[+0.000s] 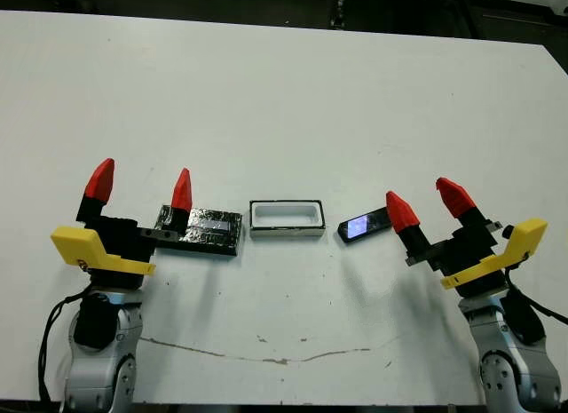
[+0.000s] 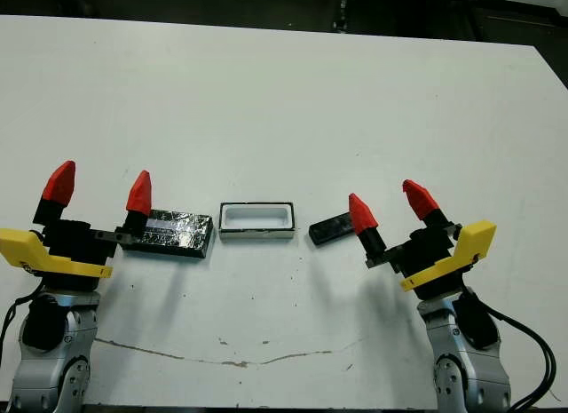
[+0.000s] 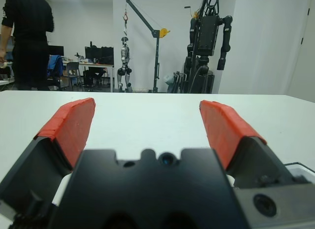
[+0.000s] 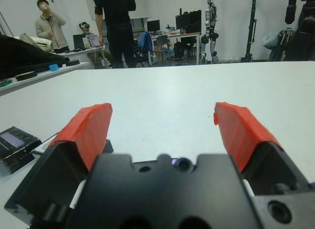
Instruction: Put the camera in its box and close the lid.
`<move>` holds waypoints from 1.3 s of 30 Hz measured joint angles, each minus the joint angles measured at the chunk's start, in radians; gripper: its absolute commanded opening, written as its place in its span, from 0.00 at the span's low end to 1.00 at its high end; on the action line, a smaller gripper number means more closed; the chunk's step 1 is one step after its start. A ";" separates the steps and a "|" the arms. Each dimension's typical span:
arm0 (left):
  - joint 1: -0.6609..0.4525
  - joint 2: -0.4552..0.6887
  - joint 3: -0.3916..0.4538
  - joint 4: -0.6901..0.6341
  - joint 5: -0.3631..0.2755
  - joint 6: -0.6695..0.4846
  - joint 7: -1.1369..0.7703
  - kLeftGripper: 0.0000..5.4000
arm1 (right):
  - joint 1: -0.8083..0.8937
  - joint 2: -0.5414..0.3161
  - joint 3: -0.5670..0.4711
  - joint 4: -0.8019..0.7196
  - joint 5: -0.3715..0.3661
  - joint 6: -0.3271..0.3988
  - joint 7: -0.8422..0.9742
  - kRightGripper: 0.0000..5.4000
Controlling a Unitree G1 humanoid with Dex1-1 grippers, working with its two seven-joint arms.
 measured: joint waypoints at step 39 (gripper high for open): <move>0.004 -0.012 -0.001 0.011 0.000 -0.017 0.001 1.00 | -0.847 -0.525 0.305 0.671 -0.263 0.045 0.888 1.00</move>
